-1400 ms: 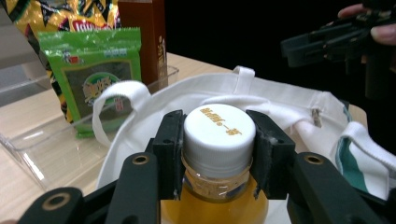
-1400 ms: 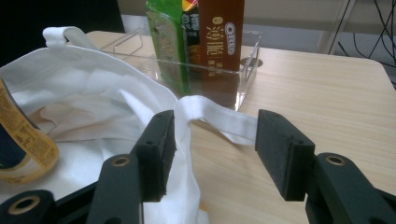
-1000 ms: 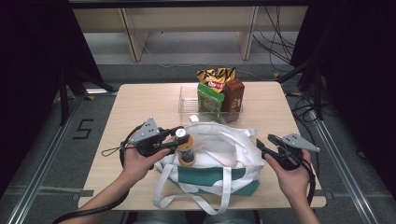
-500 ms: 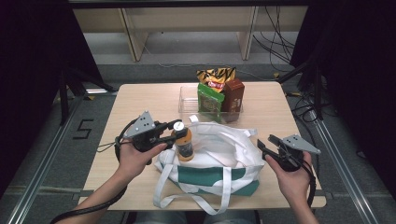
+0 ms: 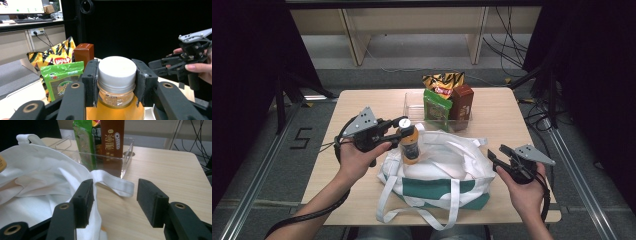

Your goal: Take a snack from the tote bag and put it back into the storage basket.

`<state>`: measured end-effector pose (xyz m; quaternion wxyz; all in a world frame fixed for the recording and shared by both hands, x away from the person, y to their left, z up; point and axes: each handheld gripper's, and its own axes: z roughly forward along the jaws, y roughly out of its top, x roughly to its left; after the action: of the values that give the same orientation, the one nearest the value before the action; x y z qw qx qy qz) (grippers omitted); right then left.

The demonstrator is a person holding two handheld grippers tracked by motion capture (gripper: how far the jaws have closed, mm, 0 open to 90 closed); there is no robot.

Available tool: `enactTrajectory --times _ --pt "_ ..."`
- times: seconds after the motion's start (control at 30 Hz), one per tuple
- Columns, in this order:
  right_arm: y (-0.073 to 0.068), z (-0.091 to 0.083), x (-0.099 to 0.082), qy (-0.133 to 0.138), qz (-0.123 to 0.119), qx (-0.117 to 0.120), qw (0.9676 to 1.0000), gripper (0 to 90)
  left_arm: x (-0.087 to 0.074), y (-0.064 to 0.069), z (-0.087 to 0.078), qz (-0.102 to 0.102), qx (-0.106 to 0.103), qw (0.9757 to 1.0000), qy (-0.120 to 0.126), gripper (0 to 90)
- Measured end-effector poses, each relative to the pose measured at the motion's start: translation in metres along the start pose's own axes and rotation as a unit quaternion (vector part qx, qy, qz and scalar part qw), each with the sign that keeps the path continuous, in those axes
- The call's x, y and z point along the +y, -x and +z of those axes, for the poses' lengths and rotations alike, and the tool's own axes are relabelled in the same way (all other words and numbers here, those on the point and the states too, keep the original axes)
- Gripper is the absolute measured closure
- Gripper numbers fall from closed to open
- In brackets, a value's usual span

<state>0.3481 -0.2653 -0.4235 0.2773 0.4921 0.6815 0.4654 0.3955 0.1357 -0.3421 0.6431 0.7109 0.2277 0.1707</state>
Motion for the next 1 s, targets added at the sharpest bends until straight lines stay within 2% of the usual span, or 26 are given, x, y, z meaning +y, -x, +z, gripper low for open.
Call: enactTrajectory --times 0.27,0.33,0.37,0.4,0.43,0.47,0.5,0.6,0.63,0.8,0.87,1.0 --pt "0.000 0.000 0.000 0.001 0.001 0.000 1.0000 47.6 0.009 -0.001 0.003 0.005 0.003 0.9999 0.010 58.7" --pt "0.004 0.003 0.000 0.010 -0.021 -0.002 0.9997 47.5 0.013 -0.001 0.003 0.008 0.002 0.9999 0.012 58.7" --pt "0.002 0.002 -0.001 0.007 -0.009 -0.006 0.9999 47.5 0.015 -0.001 0.003 0.008 0.003 0.9999 0.014 58.7" --pt "0.002 0.003 -0.001 0.011 -0.013 -0.003 0.9999 47.5 0.016 -0.002 0.003 0.010 0.003 0.9998 0.015 58.7" --pt "0.001 0.003 -0.001 0.008 -0.005 -0.006 0.9999 47.4 0.018 -0.002 0.003 0.010 0.003 0.9998 0.016 58.7" --pt "0.004 0.004 -0.001 0.015 -0.021 -0.003 0.9997 47.4 0.020 -0.003 0.003 0.012 0.003 0.9998 0.018 58.7" --pt "0.004 0.004 -0.001 0.017 -0.024 0.004 0.9996 47.3 0.023 -0.004 0.003 0.014 0.004 0.9997 0.020 58.7" --pt "0.003 0.004 -0.001 0.012 -0.015 0.005 0.9998 47.2 0.028 -0.006 0.004 0.020 0.006 0.9996 0.021 58.7" --pt "0.002 0.004 0.000 0.011 -0.014 -0.003 0.9998 47.2 0.029 -0.006 0.004 0.020 0.006 0.9995 0.022 58.7" --pt "0.002 0.004 -0.001 0.007 -0.008 0.003 0.9999 47.1 0.035 -0.007 0.004 0.020 0.008 0.9994 0.026 58.7" --pt "-0.001 0.002 -0.001 0.002 0.007 -0.001 1.0000 47.1 0.036 -0.007 0.005 0.019 0.010 0.9994 0.027 58.7" --pt "0.003 0.005 -0.001 0.013 -0.010 0.000 0.9999 46.8 0.037 -0.008 0.004 0.019 0.013 0.9993 0.029 58.7"
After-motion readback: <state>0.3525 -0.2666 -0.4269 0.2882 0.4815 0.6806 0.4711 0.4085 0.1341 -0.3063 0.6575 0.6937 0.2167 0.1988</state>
